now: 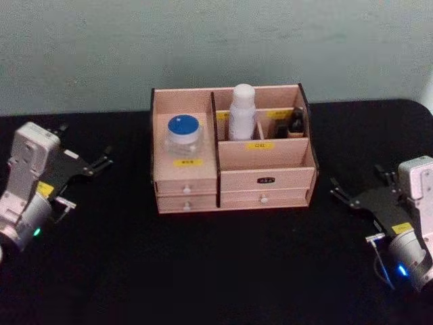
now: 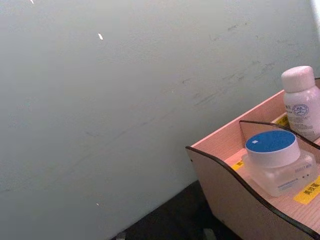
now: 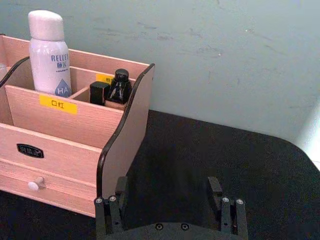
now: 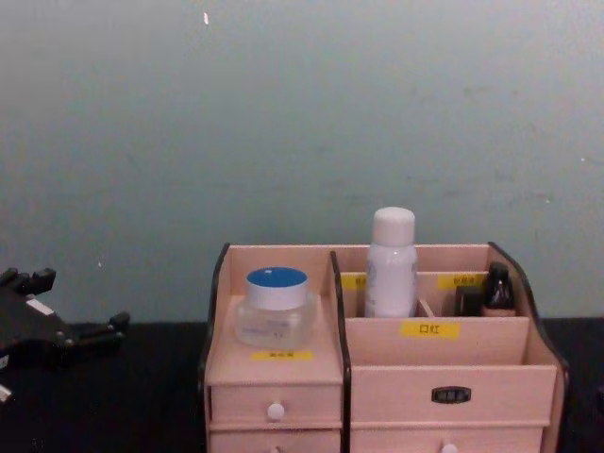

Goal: Pick up the facial cleanser and watermelon frost from the table and place them into the tiered storage box.

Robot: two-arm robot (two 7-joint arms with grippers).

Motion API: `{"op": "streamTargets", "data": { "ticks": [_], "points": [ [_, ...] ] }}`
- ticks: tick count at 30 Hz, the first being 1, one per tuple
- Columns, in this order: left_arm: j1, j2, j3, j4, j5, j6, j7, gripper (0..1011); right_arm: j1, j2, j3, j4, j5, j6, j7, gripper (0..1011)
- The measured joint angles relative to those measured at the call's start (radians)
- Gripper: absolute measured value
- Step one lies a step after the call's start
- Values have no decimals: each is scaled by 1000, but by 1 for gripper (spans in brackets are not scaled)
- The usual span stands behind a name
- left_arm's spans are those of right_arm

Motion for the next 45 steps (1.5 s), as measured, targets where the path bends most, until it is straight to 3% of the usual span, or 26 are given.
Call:
{"op": "streamTargets", "data": {
  "ticks": [45],
  "points": [
    [0,0,0,0,0,0,0,1001,-1,0,0,-1,2,-1,-1,1000]
  ]
}}
